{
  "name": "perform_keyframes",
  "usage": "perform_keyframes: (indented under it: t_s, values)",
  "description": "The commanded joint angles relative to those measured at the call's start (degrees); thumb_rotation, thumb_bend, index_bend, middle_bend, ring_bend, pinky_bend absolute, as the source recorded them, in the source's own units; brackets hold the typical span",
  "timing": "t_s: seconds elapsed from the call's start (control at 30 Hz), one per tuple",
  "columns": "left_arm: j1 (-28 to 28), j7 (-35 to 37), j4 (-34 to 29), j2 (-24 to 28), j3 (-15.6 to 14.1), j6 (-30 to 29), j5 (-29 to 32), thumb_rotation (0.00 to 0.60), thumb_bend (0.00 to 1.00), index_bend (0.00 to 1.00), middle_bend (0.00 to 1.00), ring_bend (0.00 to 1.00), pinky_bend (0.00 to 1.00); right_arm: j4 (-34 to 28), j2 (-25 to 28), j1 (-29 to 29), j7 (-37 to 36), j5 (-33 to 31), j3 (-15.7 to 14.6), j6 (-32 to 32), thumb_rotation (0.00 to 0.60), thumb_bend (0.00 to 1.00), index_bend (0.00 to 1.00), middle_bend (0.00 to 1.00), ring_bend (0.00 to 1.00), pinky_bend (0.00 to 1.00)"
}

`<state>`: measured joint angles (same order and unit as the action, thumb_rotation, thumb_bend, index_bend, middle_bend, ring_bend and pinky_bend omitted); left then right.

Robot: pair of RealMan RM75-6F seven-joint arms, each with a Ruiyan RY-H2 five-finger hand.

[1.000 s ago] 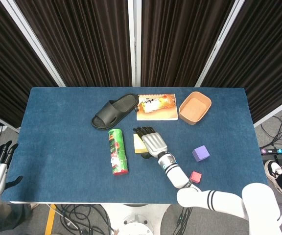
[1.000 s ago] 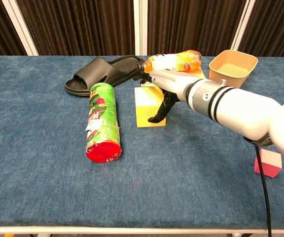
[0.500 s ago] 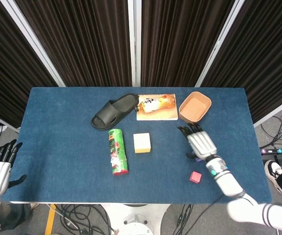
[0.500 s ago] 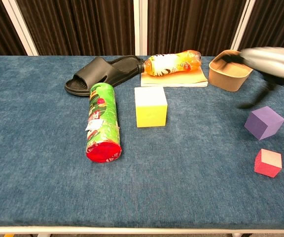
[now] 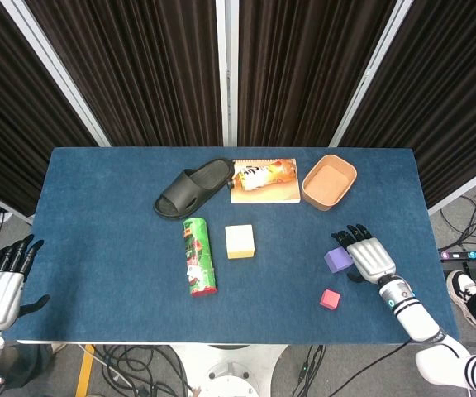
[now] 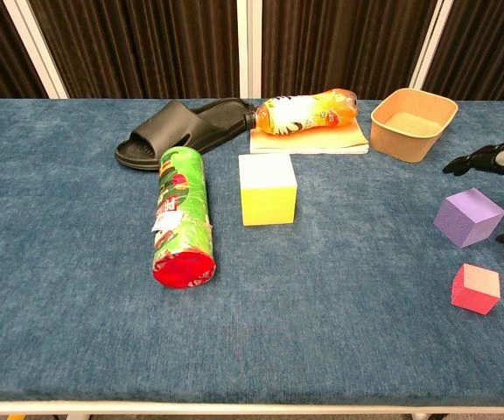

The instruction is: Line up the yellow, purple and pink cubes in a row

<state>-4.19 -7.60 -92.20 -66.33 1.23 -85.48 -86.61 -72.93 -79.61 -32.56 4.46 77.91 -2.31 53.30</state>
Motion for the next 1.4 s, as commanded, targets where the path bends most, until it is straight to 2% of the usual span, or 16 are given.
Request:
perform_keyframes:
  t_s: [0.03, 0.13, 0.27, 0.4, 0.5, 0.6, 0.77, 0.93, 1.17, 1.4]
  values:
    - [0.00, -0.28, -0.30, 0.08, -0.02, 0.15, 0.19, 0.600, 0.06, 0.13, 0.16, 0.11, 0.16, 2.62, -2.09, -0.26, -3.09, 2.56, 0.01, -0.11, 0.600, 0.13, 0.12, 0.12, 0.00, 0.00]
    - [-0.04, -0.51, -0.55, 0.15, -0.06, 0.35, 0.31, 0.600, 0.06, 0.14, 0.16, 0.11, 0.16, 4.60, -3.24, -0.35, -4.91, 4.28, 0.00, 0.49, 0.600, 0.16, 0.18, 0.12, 0.00, 0.00]
    - [-0.08, -0.60, -0.65, 0.18, -0.06, 0.44, 0.39, 0.600, 0.06, 0.13, 0.16, 0.11, 0.16, 6.59, -4.19, -0.31, -6.14, 4.92, 0.18, 0.42, 0.600, 0.23, 0.32, 0.13, 0.00, 0.00]
    - [-0.15, -0.53, -0.69, 0.23, -0.04, 0.54, 0.40, 0.600, 0.06, 0.14, 0.16, 0.11, 0.16, 7.39, -4.64, -0.17, -6.97, 4.90, 0.78, 0.66, 0.600, 0.25, 0.42, 0.14, 0.00, 0.00]
    - [-0.31, -0.40, -0.71, 0.33, 0.05, 0.72, 0.46, 0.600, 0.06, 0.13, 0.16, 0.11, 0.16, 5.69, -4.38, -0.02, -8.65, 4.45, 2.01, 1.50, 0.600, 0.25, 0.44, 0.14, 0.00, 0.00]
    - [-0.48, -0.08, -0.68, 0.37, 0.16, 0.83, 0.42, 0.600, 0.06, 0.13, 0.16, 0.11, 0.16, 1.37, -3.63, -0.44, -8.94, 2.28, 4.23, 1.13, 0.600, 0.25, 0.45, 0.14, 0.00, 0.00]
    - [-0.86, 0.72, -0.25, 0.13, 0.18, 0.90, -0.24, 0.600, 0.06, 0.14, 0.16, 0.11, 0.16, -6.58, -3.73, -2.82, -0.86, -6.05, 8.88, -2.22, 0.600, 0.25, 0.45, 0.14, 0.00, 0.00]
    - [-0.73, 1.97, 0.80, -0.07, -0.04, 0.73, -0.49, 0.600, 0.06, 0.13, 0.16, 0.11, 0.16, -9.87, -6.56, -6.09, 8.00, -14.89, 11.90, -4.61, 0.600, 0.24, 0.46, 0.14, 0.00, 0.00]
    - [-0.23, 4.02, 2.73, -0.71, -0.36, 0.42, -0.36, 0.600, 0.06, 0.14, 0.16, 0.11, 0.16, -9.86, -12.09, -10.64, 16.98, -25.10, 14.56, -4.57, 0.600, 0.24, 0.46, 0.13, 0.00, 0.00]
    - [-0.02, 6.33, 5.00, -1.45, -0.51, 0.46, -0.25, 0.600, 0.06, 0.13, 0.16, 0.11, 0.16, -8.05, -16.64, -13.82, 22.19, -32.06, 15.55, -3.06, 0.600, 0.24, 0.45, 0.12, 0.00, 0.00]
